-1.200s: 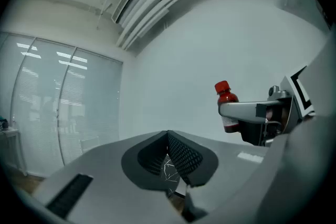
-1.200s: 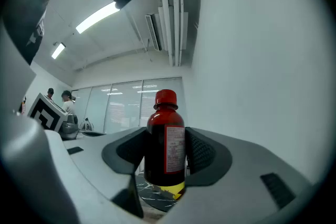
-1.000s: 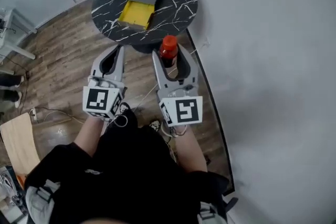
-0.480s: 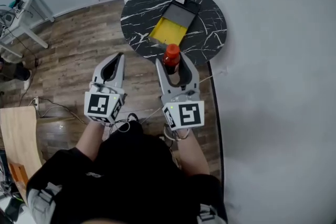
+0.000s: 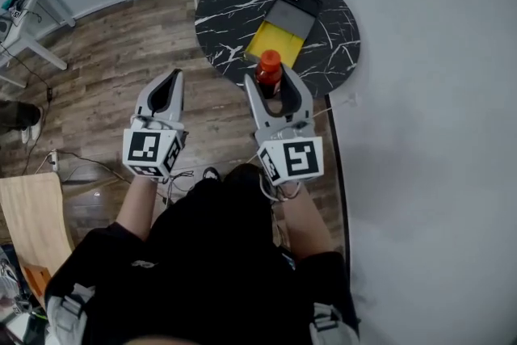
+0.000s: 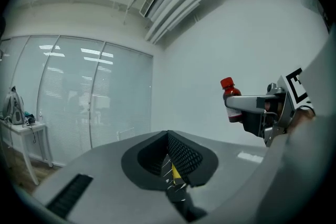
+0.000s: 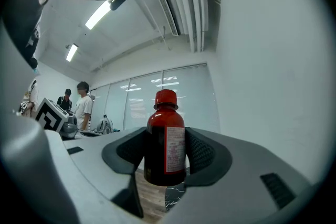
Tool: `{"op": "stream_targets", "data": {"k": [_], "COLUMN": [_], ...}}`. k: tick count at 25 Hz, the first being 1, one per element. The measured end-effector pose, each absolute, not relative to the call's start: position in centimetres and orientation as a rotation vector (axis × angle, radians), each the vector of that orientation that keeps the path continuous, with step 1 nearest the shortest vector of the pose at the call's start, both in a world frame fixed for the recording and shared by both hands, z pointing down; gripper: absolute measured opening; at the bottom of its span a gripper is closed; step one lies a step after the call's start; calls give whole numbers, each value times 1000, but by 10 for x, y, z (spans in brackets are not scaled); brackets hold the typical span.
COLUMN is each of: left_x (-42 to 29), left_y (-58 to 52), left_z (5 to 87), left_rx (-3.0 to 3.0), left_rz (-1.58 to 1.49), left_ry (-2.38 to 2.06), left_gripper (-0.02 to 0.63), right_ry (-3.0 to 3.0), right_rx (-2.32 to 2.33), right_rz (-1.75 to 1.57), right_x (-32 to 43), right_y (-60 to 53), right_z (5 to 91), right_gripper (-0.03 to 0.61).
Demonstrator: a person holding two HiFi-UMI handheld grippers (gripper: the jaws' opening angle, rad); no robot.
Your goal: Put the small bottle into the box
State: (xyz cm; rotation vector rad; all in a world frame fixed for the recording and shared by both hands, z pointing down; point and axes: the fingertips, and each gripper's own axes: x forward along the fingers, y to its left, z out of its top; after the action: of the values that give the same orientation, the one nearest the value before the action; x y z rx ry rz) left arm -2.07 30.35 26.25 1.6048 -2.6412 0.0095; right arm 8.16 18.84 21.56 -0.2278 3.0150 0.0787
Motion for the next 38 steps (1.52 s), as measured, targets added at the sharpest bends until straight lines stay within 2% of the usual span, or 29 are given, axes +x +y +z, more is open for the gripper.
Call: {"op": "stream_targets", "data": {"k": [10, 20, 28, 38], "left_x": [-61, -112, -114, -110], "left_y": [245, 99, 16, -46], "left_z": [300, 336, 367, 412], "left_rx": [1728, 1873, 1959, 2047], "left_rz": [60, 233, 352, 465], "left_ry": [-2459, -2234, -2068, -1806], "left_gripper": [0, 0, 0, 0], "right_ry": [3091, 3091, 3063, 3074], "right_rx": [-285, -427, -549, -735], "right_rz": [28, -156, -322, -581], "right_x": [35, -9, -4, -4], "right_y": [138, 16, -52, -83], "right_z": [252, 288, 313, 370], "right_gripper": [212, 212, 212, 212]}}
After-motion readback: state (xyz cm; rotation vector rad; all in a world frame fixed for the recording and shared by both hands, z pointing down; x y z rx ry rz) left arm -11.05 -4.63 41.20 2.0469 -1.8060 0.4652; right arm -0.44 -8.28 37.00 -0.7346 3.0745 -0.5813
